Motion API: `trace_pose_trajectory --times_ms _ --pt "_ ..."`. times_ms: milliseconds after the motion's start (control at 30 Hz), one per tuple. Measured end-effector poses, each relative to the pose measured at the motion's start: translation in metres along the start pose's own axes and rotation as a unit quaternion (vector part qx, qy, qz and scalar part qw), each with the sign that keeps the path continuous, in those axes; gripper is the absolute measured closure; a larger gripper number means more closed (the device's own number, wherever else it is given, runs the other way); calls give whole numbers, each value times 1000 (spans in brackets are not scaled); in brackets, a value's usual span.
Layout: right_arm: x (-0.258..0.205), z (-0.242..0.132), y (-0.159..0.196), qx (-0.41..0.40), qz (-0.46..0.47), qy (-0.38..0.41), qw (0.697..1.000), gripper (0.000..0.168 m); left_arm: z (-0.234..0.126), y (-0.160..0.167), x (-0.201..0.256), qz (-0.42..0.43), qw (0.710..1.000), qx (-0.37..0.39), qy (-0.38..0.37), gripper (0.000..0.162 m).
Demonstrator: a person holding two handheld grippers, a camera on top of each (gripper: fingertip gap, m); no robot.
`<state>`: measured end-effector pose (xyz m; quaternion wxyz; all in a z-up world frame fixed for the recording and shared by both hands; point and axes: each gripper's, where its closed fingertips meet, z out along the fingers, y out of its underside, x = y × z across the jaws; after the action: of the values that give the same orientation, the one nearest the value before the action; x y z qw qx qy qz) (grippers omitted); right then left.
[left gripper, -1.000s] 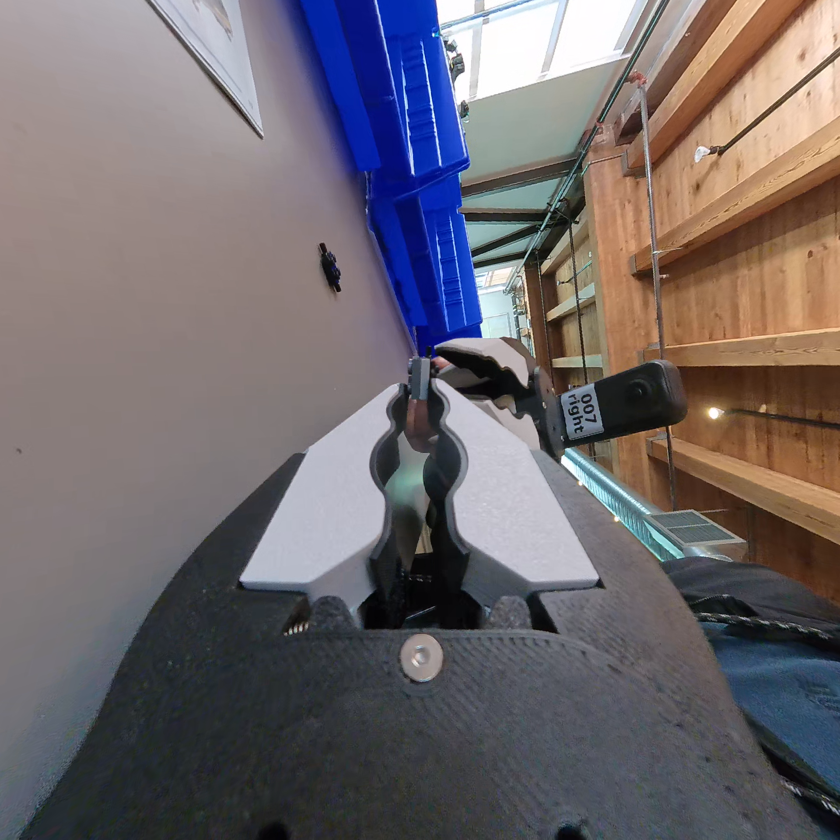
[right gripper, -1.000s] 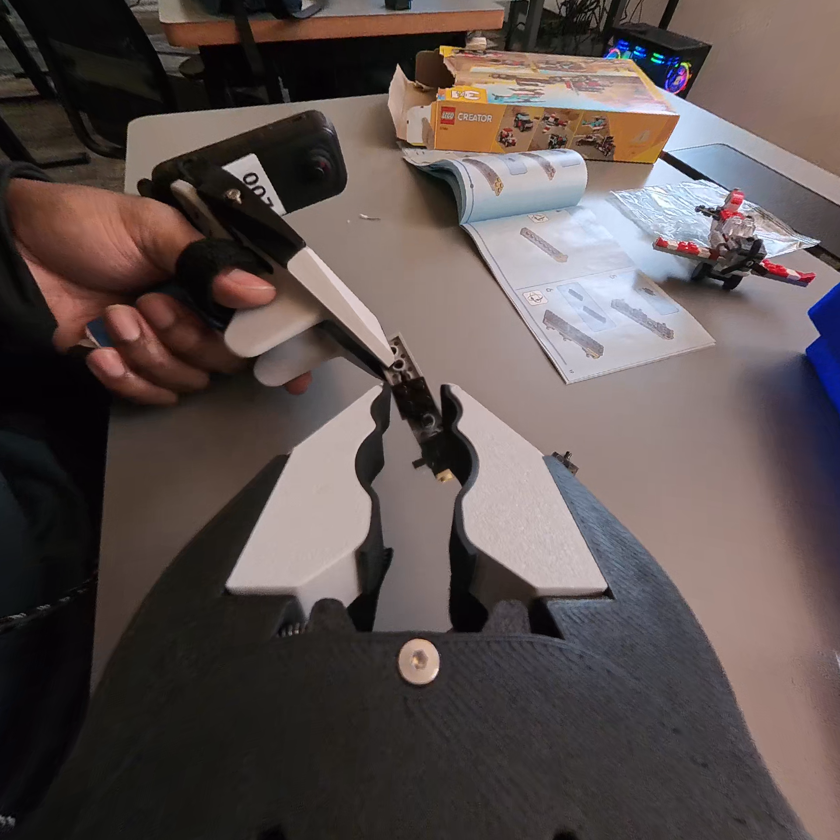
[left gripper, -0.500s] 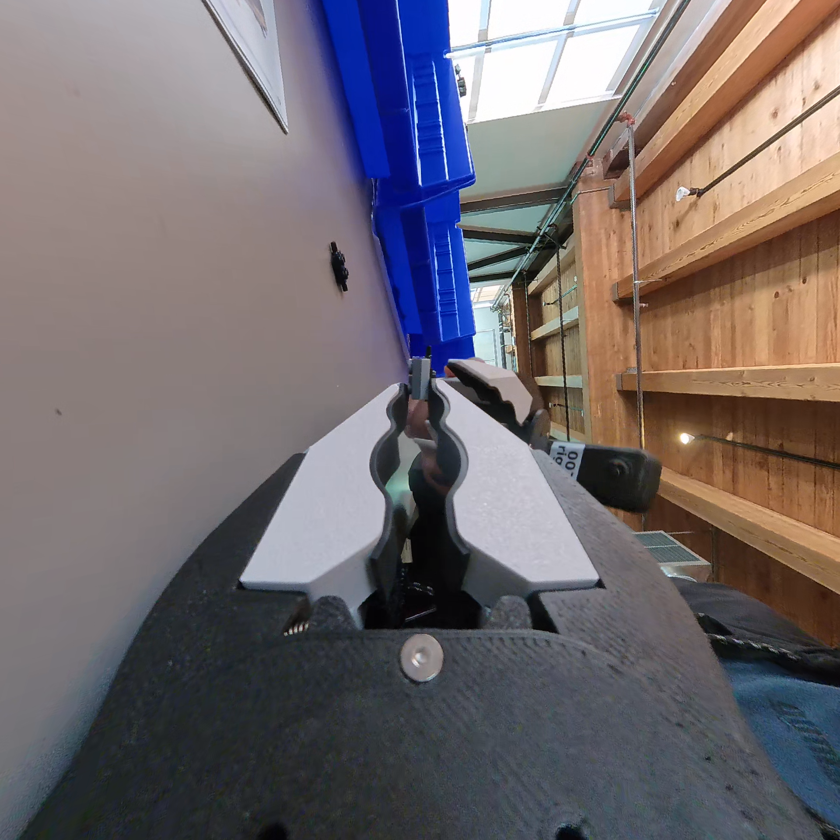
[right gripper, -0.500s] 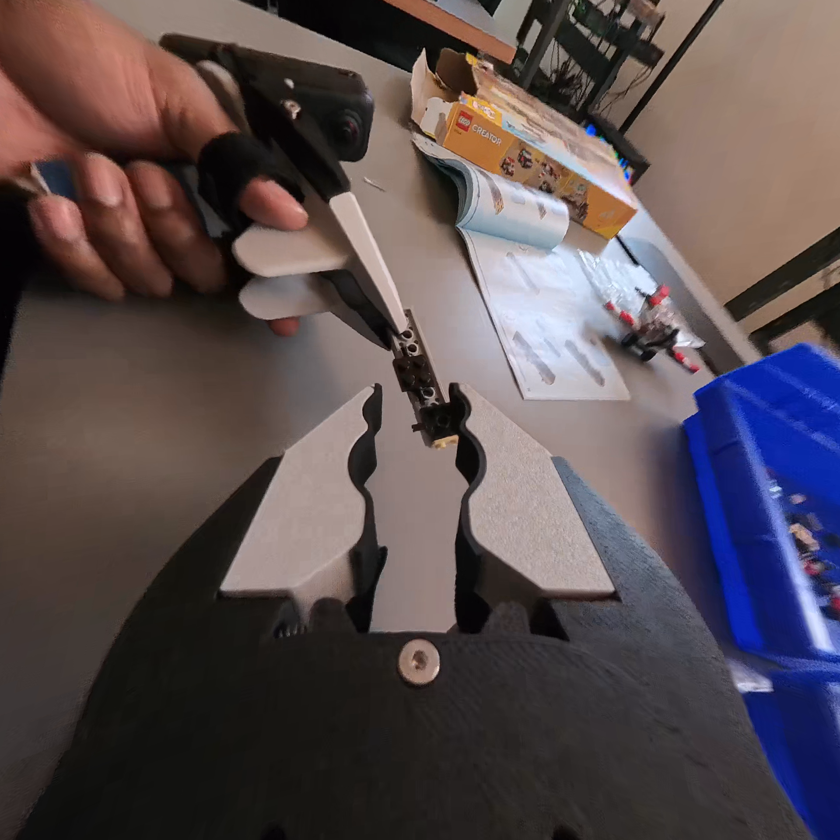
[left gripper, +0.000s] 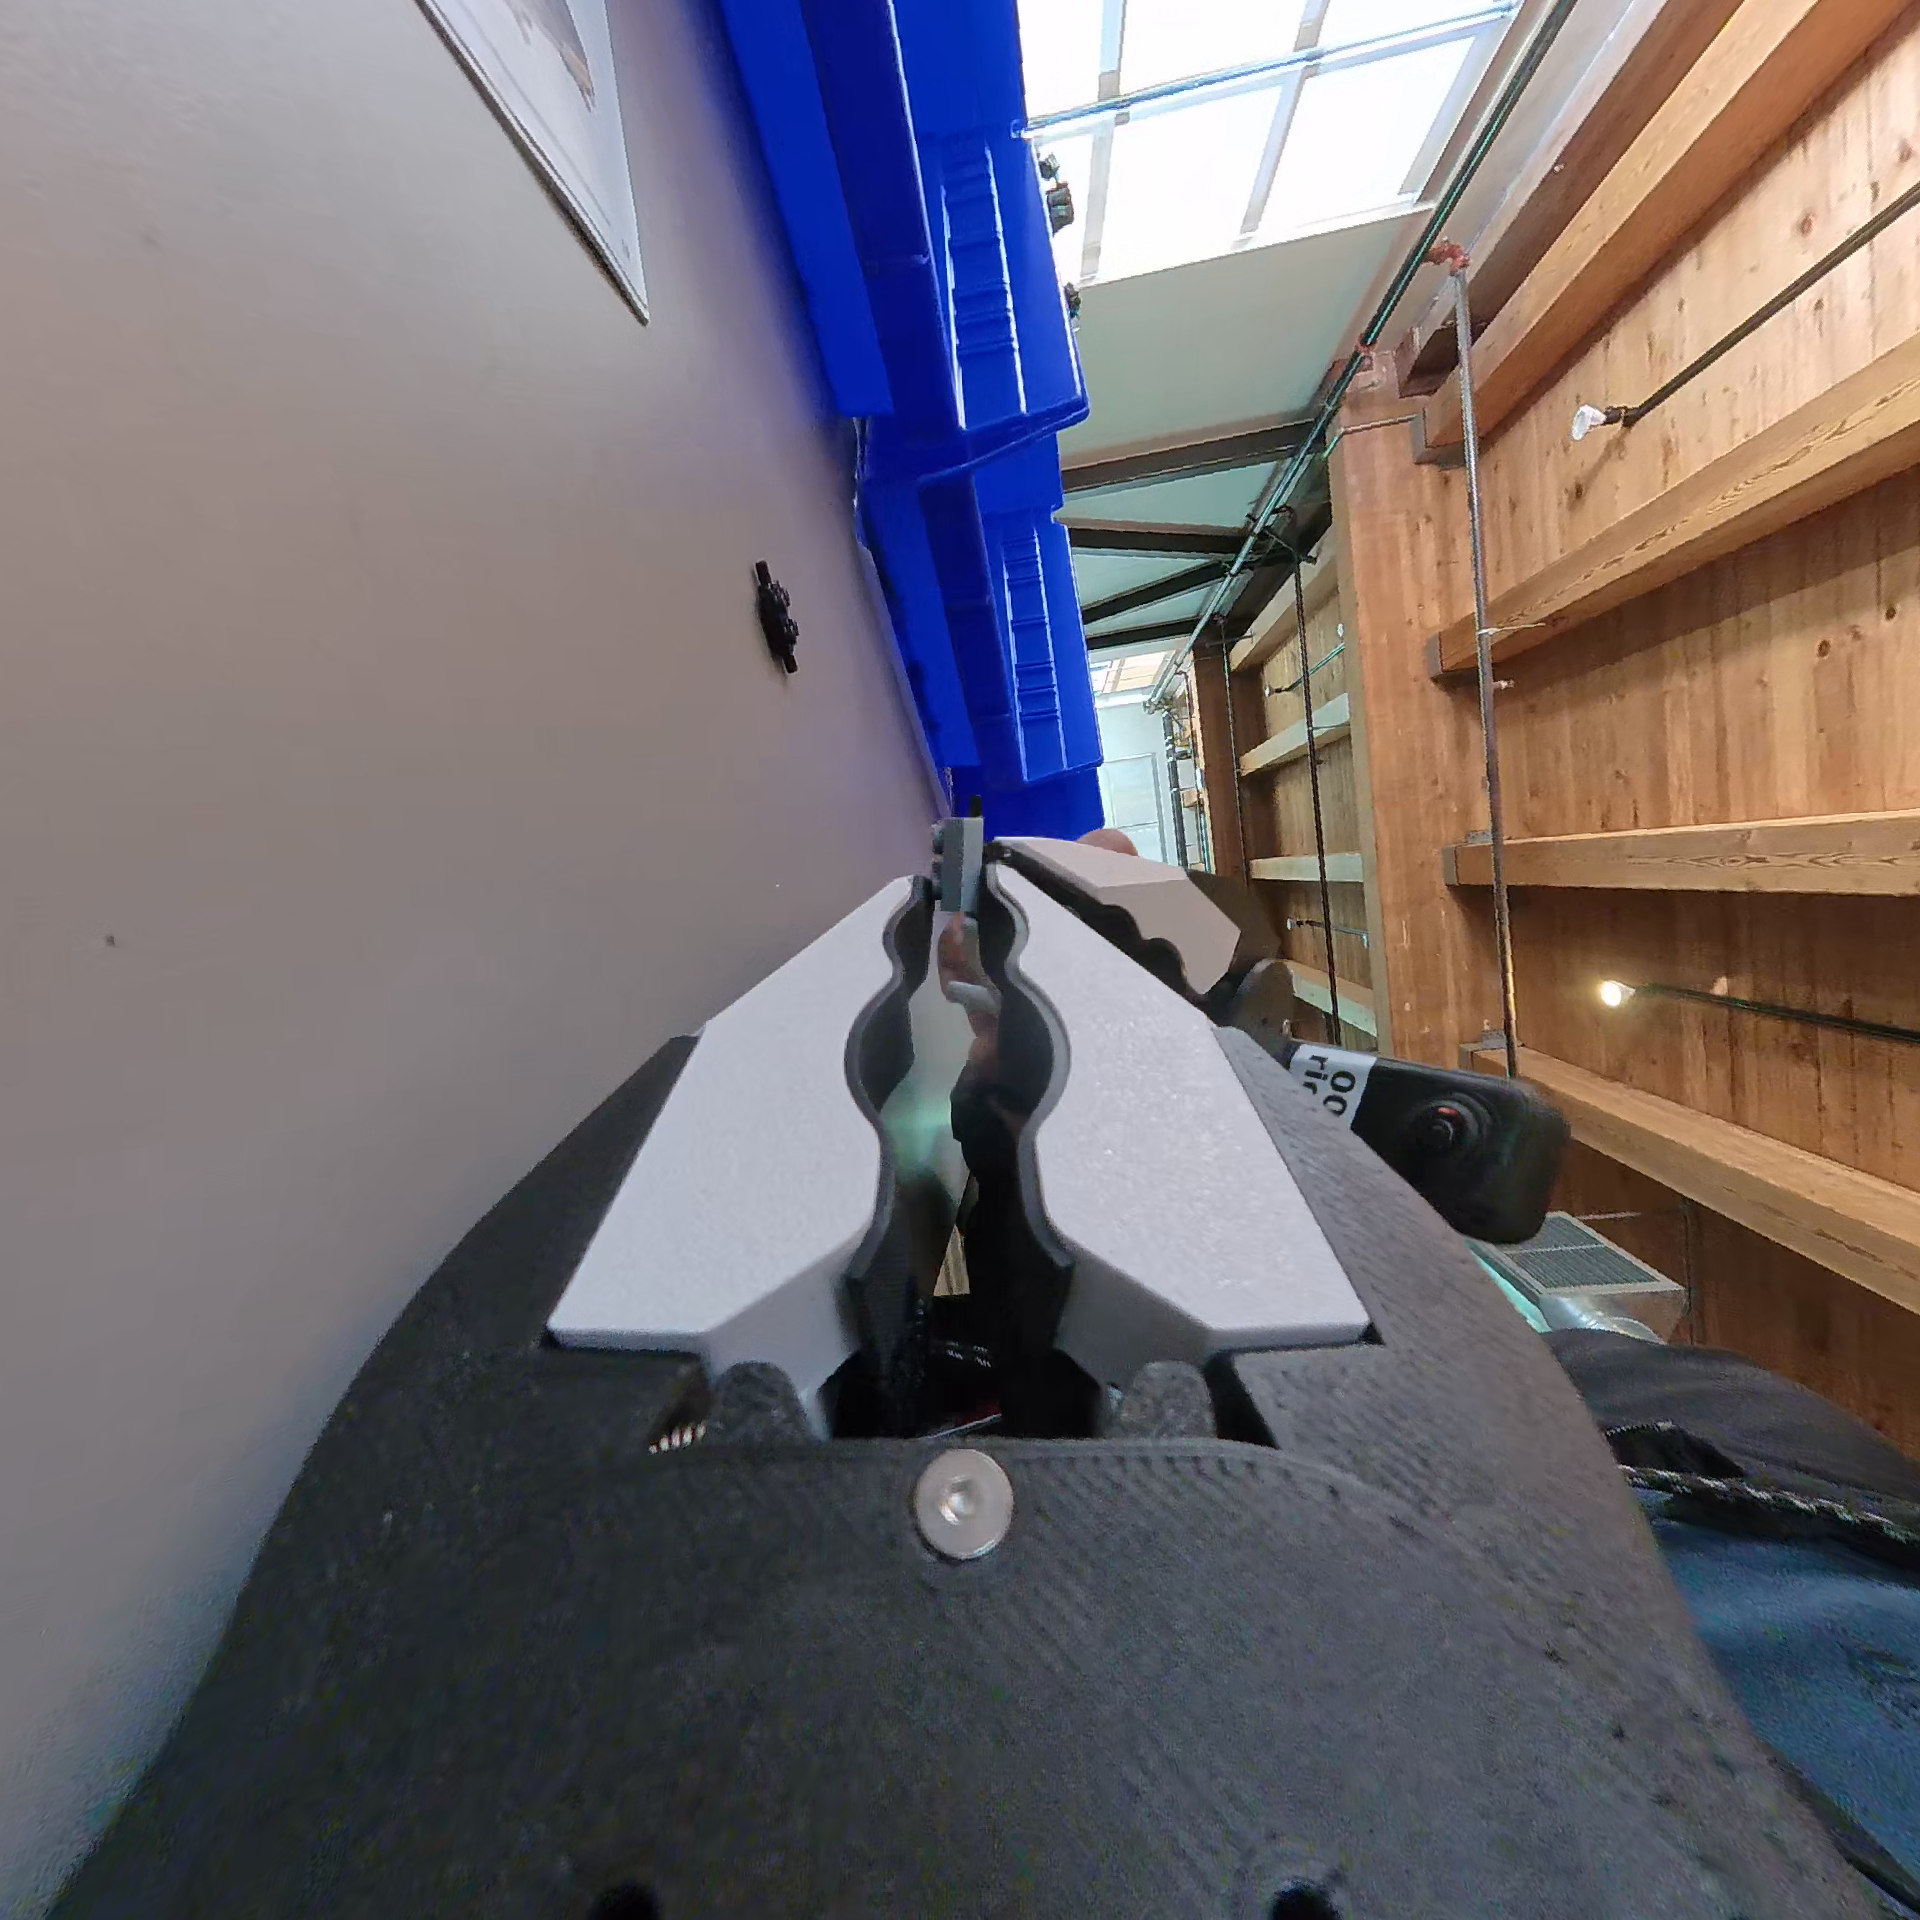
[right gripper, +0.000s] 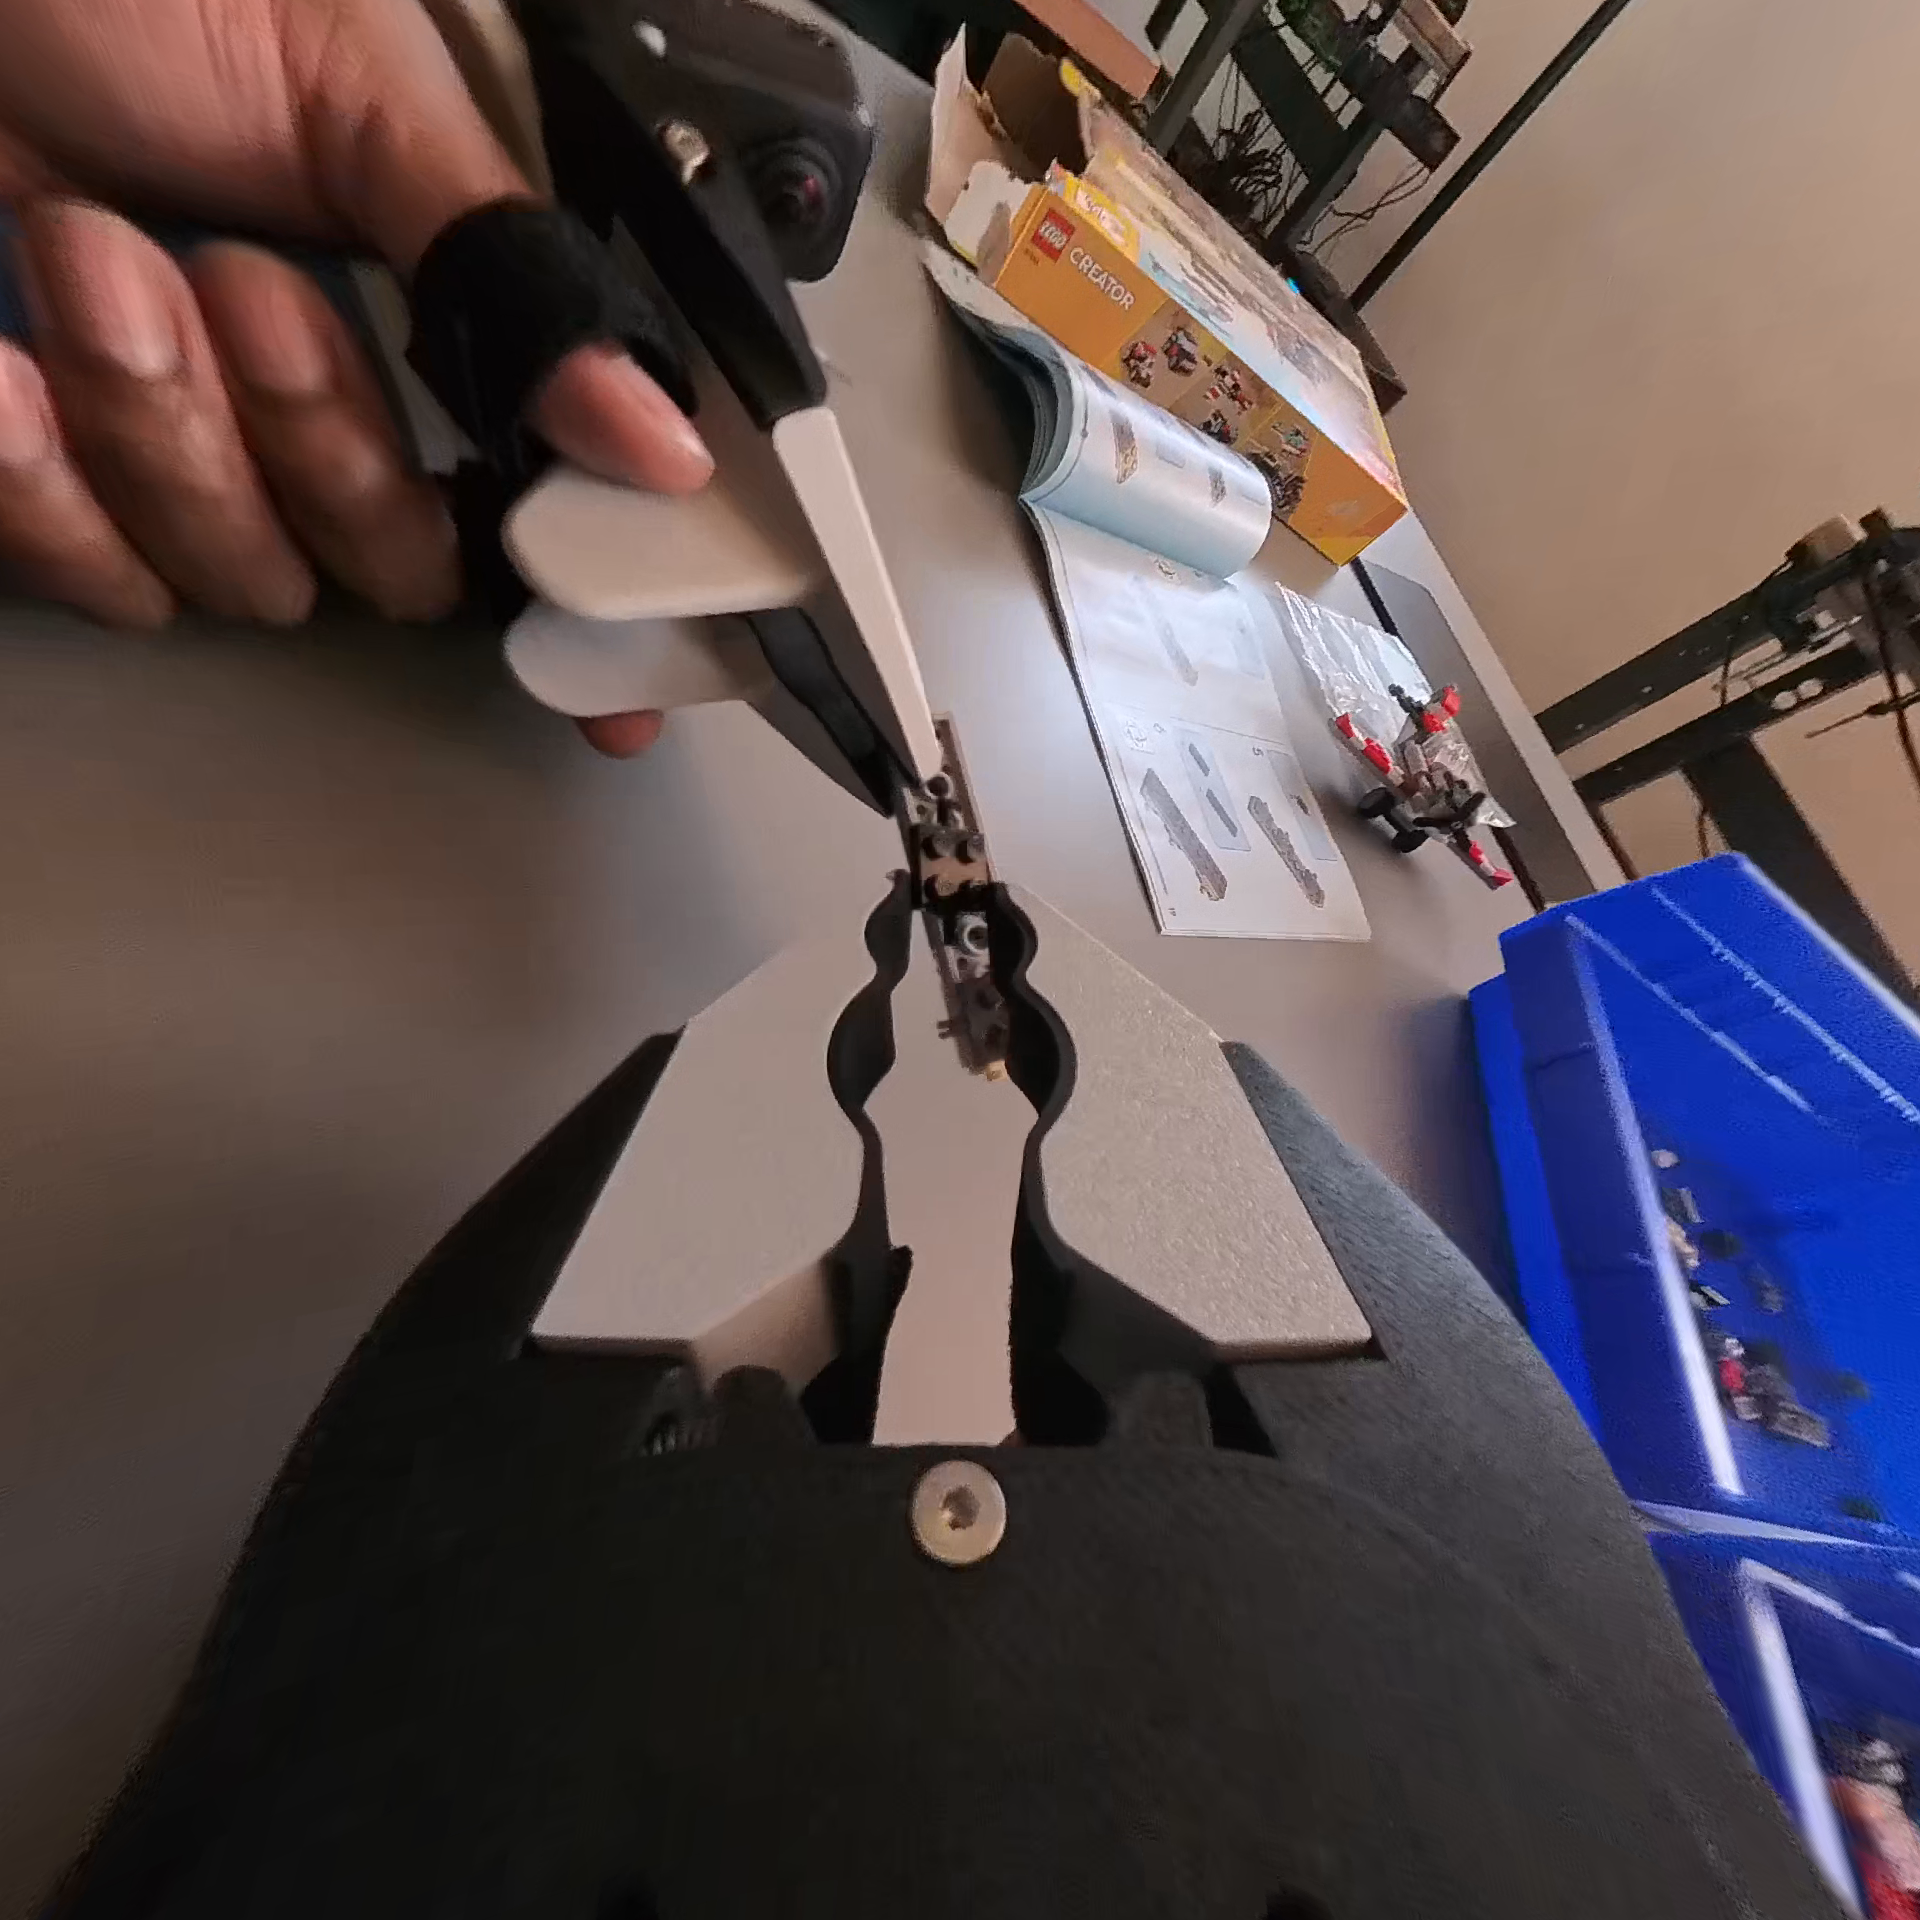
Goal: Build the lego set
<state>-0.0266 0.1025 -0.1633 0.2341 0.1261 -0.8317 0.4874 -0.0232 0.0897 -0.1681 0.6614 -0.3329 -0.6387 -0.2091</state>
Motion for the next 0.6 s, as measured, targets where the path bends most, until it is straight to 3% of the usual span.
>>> trace_pose_trajectory --times_ms 133,300,600 --pt "3 -1 -11 25 102 -14 994 154 0 -1 1 3 1000 5 1 154" --pt "-1 2 -17 44 250 -57 966 154 0 -2 1 6 1000 10 1 155" --pt "4 6 -8 46 358 -63 930 154 0 -2 2 6 1000 10 3 154"
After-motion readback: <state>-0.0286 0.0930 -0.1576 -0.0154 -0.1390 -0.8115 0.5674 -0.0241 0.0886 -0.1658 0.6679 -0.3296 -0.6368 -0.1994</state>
